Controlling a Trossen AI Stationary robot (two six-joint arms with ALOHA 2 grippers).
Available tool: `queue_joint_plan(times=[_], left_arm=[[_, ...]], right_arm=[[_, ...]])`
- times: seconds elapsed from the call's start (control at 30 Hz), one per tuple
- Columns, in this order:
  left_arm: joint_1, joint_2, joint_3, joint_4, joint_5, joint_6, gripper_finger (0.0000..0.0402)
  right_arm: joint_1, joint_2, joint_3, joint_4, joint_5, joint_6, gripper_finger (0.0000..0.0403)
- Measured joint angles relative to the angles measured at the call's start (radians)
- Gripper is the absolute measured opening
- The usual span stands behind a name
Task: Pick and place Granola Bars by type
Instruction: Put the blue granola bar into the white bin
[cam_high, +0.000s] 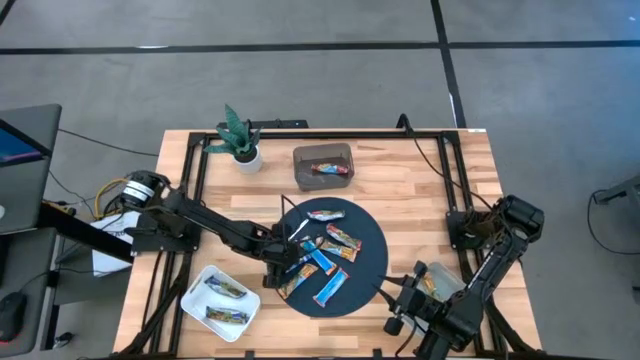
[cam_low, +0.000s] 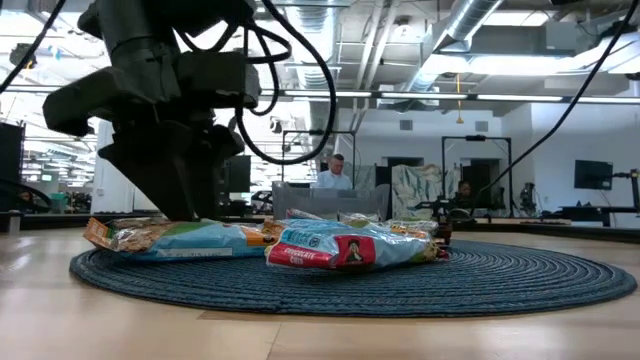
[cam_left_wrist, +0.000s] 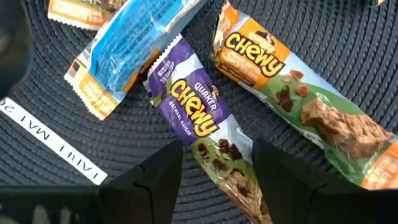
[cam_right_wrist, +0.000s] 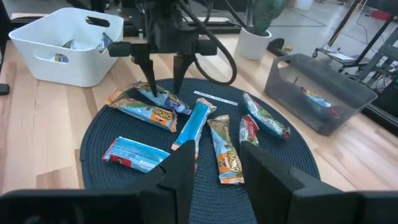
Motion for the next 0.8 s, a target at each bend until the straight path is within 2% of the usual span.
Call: queue_joint_plan(times=[0.23,0.33,0.7,0.8], left_arm=[[0.015,0.012,0.001,-0.012,-0.016,-0.002,0.0189],[0.017,0.012,0.001,-0.009,-0.039,-0.003,0.0175],[0.020,0.011,0.020,-0.013,-0.062,0.008,0.0029],[0.020,0.011,0.048,-0.030,-0.075,0.027,0.0009]], right_arm=[[0.000,0.000,0.000,-0.002,0.000,-0.002,0.0122],[0.000,0.000,0.000,-0.002,0.000,-0.002,0.0123],[0.000,0.000,0.000,-0.001,0.000,-0.002,0.0122],[0.000,0.000,0.000,-0.001,0.000,-0.002,0.0122]])
